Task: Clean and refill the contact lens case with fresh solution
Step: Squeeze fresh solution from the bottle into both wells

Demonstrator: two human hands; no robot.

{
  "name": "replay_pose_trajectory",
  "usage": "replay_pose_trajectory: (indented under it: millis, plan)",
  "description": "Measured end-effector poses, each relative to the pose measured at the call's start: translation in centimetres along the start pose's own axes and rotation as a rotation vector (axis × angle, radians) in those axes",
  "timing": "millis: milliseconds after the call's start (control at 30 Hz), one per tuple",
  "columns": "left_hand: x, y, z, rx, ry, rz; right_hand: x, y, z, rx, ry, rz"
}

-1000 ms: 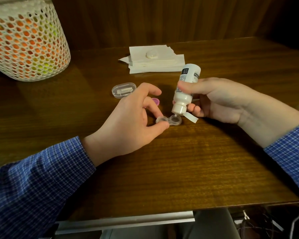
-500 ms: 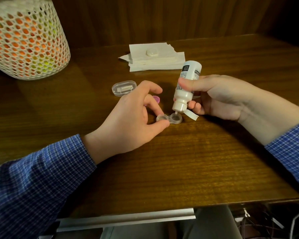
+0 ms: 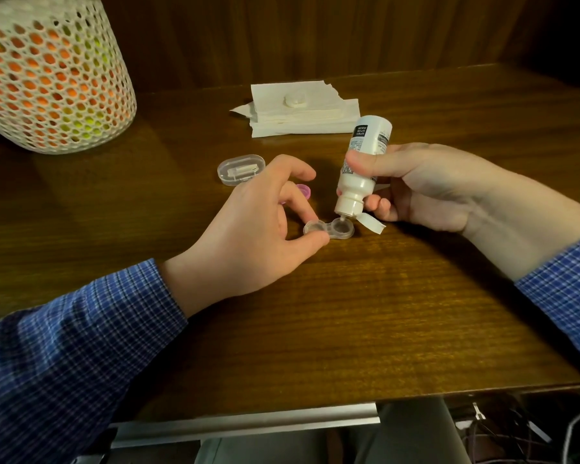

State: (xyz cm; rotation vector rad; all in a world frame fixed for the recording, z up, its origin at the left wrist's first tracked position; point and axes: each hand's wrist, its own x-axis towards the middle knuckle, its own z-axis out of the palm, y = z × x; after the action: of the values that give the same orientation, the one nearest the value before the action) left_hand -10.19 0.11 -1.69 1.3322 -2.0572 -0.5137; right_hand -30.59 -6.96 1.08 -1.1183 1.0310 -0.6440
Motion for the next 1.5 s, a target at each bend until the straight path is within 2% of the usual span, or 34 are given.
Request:
replay_pose_trajectory:
  millis: [1000,1233,1367,1500]
  plan:
    - [0.0,0.0,0.1,-0.005,0.002,0.024,0.0,0.0,-0.2,0.011,-0.004,0.011]
    - [-0.1,0.2,-0.1,-0.007,0.012,-0.021,0.2,-0.4,-1.5,0.251,0.059,0.093]
    - [-0.1,0.3,-0.1,0.007,0.013,-0.027,0.3,-0.6,-2.3,0.481,-0.011,0.128]
    - [-0.1,0.3,-0.1,0.003,0.007,-0.028,0.4,-0.7,-2.7,0.507,0.012,0.125]
